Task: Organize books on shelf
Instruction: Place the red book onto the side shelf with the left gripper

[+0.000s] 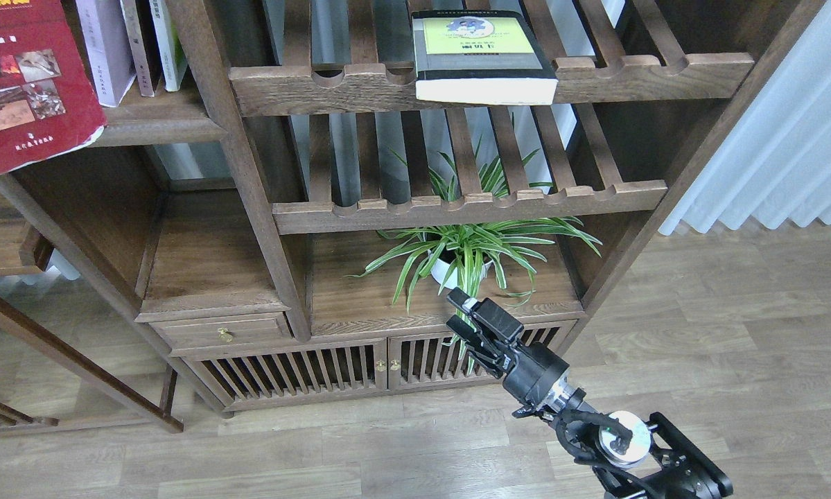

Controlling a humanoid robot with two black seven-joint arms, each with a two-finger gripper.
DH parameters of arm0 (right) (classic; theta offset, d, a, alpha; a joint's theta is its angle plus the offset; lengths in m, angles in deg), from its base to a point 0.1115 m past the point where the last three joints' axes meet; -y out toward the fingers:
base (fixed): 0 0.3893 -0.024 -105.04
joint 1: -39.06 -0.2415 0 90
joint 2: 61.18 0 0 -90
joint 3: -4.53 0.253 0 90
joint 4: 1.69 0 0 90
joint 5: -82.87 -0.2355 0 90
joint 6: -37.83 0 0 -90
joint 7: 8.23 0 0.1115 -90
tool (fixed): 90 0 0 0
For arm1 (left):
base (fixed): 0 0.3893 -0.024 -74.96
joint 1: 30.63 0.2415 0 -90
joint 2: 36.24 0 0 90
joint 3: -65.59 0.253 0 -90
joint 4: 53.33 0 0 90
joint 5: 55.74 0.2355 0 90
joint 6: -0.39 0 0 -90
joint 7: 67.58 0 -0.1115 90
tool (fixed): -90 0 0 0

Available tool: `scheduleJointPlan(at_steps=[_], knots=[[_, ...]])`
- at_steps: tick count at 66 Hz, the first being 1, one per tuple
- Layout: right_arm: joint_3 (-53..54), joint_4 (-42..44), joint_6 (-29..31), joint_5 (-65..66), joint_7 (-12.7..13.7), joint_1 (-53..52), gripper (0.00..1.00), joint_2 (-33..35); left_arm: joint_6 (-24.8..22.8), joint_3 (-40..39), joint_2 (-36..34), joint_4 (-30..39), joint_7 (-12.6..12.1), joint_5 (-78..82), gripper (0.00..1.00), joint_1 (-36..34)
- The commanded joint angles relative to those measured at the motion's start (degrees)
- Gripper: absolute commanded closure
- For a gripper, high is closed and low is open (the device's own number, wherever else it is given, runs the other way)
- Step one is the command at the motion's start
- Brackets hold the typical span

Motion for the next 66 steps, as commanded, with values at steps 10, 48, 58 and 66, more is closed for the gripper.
scheduleJointPlan(at_steps=[10, 48, 58, 66], knots=[[-0.2, 0.0, 0.0, 0.0, 0.0, -0.3, 0.13, 0.0, 0.0, -0.8, 2.4, -1.2, 0.6, 0.9, 0.90, -1.6], [-0.7, -0.1, 0.0, 0.1, 0.0, -0.3, 0.13, 0.0, 0.0, -4.2, 4.7, -6.0, 4.7, 2.1, 0.89, -1.6], [-0.7, -0.1, 0.0, 0.1, 0.0, -0.3, 0.13, 0.0, 0.0, -4.8, 8.2, -6.1, 7.9, 5.7, 0.89, -1.6], [-0.7, -0.2, 0.0, 0.1, 0.0, -0.3, 0.13, 0.0, 3.4, -7.6, 12.1, -6.1, 9.9, 9.3, 0.89, -1.6]])
